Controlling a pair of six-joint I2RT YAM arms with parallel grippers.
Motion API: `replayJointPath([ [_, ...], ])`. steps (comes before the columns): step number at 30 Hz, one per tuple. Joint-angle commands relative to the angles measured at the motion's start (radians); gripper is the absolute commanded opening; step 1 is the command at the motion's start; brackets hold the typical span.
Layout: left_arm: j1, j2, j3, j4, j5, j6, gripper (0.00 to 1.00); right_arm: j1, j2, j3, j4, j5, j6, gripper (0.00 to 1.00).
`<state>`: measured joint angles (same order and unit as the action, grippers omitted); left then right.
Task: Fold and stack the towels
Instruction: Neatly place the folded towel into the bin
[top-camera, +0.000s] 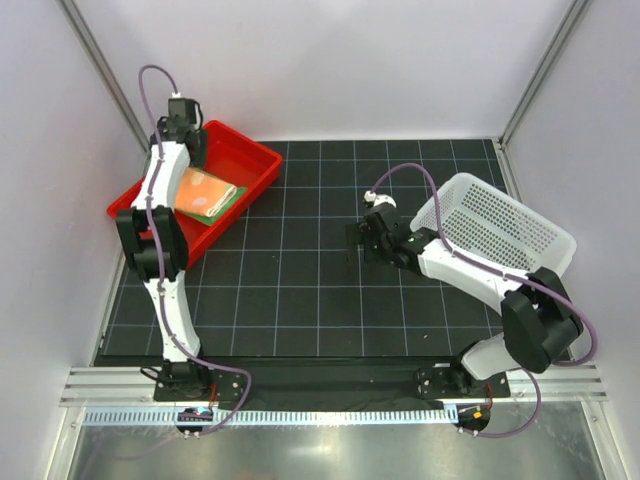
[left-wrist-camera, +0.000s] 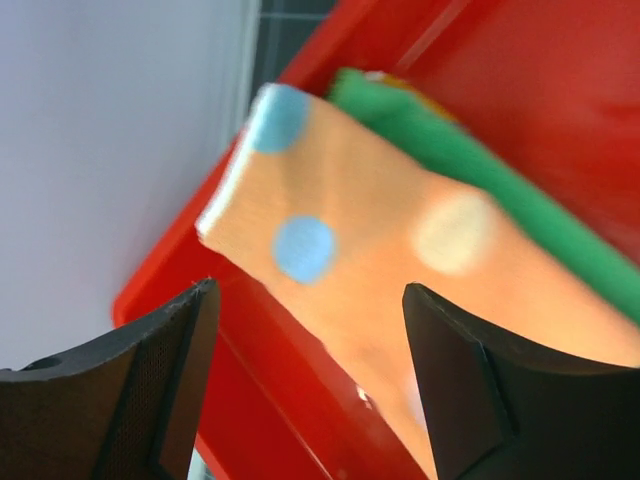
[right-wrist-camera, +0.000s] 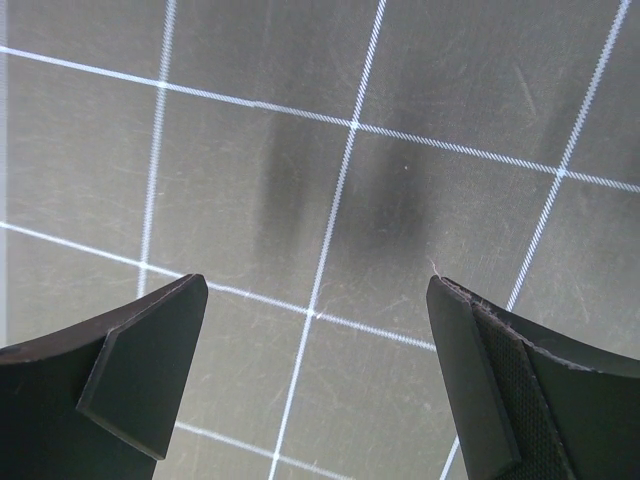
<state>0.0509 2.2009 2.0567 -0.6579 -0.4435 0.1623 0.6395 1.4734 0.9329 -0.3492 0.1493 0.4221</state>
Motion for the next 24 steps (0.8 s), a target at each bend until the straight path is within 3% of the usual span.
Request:
replayJointPath([
  [1, -0.088, -0.210, 0.048, -0.129, 0.158, -0.127, 0.78, -0.001, -0.094, 0.055, -0.022, -0.007, 0.033, 1.00],
  [2, -0.101, -0.246, 0.004, -0.173, 0.290, -0.192, 0.79, -0.001, -0.108, 0.057, -0.039, -0.013, 0.037, 1.00],
  [3, -0.105, -0.318, -0.041, -0.183, 0.354, -0.228, 0.99, -0.001, -0.134, 0.060, -0.051, -0.013, 0.043, 1.00],
  [5, -0.108, -0.416, -0.145, -0.133, 0.595, -0.286, 1.00, -0.001, -0.163, 0.075, -0.091, 0.001, 0.055, 1.00],
  [6, -0.115, -0.517, -0.287, -0.091, 0.679, -0.344, 1.00, -0.001, -0.201, 0.086, -0.105, 0.010, 0.060, 1.00],
  [8, -0.138, -0.602, -0.428, 0.062, 0.828, -0.391, 0.99, -0.001, -0.254, 0.083, -0.126, 0.042, 0.060, 1.00],
  [10, -0.195, -0.702, -0.594, 0.180, 0.871, -0.434, 1.00, -0.001, -0.356, 0.049, -0.120, 0.093, 0.060, 1.00],
  [16, -0.388, -0.877, -0.860, 0.259, 0.916, -0.521, 1.00, -0.001, -0.521, 0.010, -0.158, 0.202, 0.116, 1.00],
  [24, -0.471, -1.053, -1.034, 0.396, 0.941, -0.598, 1.00, -0.001, -0.682, -0.042, -0.198, 0.225, 0.118, 1.00],
])
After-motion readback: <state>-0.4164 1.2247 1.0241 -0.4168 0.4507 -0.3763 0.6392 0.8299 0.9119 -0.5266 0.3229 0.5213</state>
